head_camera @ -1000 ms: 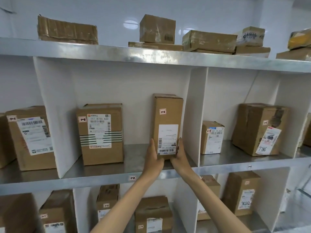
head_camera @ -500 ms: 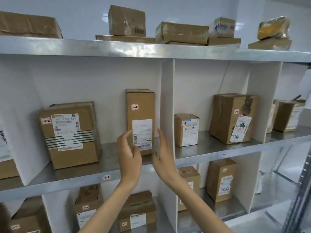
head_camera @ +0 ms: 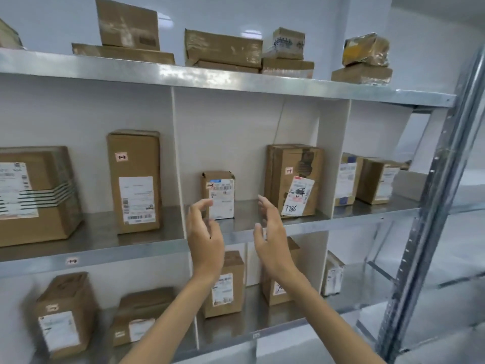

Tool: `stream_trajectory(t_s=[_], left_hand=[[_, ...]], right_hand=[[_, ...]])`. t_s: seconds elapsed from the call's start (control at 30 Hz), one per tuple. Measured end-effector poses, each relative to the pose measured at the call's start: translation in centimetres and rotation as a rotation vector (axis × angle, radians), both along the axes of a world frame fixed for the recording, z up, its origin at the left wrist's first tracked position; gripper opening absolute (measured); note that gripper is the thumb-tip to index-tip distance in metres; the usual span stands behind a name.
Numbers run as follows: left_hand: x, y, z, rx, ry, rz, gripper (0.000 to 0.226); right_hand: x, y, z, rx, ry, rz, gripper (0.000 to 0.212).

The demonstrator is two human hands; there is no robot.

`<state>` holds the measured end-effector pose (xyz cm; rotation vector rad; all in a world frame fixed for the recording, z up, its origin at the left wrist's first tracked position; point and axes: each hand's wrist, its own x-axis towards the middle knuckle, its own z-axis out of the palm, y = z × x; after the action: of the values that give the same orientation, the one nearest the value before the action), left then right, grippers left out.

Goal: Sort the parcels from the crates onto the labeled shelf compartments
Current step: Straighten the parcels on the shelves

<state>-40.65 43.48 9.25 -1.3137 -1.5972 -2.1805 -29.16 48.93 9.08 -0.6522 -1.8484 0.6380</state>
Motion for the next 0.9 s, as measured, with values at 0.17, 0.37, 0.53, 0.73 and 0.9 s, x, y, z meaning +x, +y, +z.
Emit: stream_trajectory(t_s=[0.17,0.37,0.53,0.73,0.9], left_hand=[[3.6,3.8,0.0,-0.062,-0.007,-0.090,0.041],[5.9,9.6,-0.1,-0.261,-0.076,-0.316,0.053],[6.6,15.0,-0.6,-0.435,-0.078,-0.475,0.074],[6.3,19.9,-1.7,-0.512,0.003,-0.506,0.073],[5.4,21.8,-2.6,-0.534,0.053,-0.448,0.063]], right_hand=[[5.4,3.9,-0.3,-0.111,0.067,-0.052,0.056],[9.2,10.6,-0.7,-0.252,0.080,-0.202,0.048],[10.2,16.3,-0.4,-0.294,0.028,-0.211,0.044],[8.8,21.1,-1.3,-0.303,-0.212,-0.248,0.057],[7.7,23.4,-2.7,-0.320,-0.246,-0.284,0.063]])
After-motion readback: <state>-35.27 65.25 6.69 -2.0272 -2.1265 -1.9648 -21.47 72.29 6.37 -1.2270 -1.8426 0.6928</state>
